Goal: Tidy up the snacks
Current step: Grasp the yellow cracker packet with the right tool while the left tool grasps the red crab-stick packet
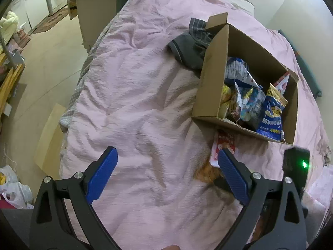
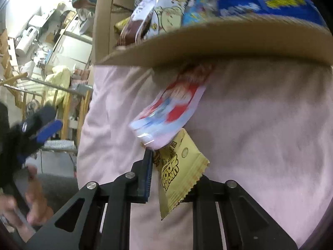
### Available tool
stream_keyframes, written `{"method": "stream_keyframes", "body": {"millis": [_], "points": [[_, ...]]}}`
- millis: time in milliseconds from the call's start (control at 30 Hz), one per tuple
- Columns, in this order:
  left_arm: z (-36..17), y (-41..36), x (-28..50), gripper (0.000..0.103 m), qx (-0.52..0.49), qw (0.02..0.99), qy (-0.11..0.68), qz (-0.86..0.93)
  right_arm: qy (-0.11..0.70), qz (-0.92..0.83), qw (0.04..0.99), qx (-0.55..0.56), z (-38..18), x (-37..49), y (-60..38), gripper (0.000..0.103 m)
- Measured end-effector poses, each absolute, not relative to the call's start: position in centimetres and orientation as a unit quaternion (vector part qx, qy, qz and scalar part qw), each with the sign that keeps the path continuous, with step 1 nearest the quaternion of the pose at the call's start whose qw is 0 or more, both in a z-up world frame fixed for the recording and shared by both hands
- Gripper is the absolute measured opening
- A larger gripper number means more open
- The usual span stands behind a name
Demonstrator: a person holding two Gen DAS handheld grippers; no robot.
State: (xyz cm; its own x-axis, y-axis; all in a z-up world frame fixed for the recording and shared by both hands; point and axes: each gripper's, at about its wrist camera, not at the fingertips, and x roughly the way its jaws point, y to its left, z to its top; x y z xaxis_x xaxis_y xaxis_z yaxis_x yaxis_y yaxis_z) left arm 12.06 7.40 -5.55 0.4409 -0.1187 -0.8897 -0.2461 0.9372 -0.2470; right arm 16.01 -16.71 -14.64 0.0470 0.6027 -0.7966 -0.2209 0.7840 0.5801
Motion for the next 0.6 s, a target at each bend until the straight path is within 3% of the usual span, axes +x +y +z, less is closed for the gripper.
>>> {"method": "stream_keyframes", "body": {"millis": [333, 600], "points": [[-6.8, 5.0, 12.4, 0.095, -0.159, 0.818, 0.552, 0.026, 0.634, 0.268, 0.708, 0.16, -12.5, 12.2, -22.1, 0.017], [-8.7, -0.8, 13.2, 0.095, -0.106, 0.81, 0.577, 0.008, 0.57, 0.211, 0.761, 0.227, -9.5, 12.2, -28.5, 0.017]]}}
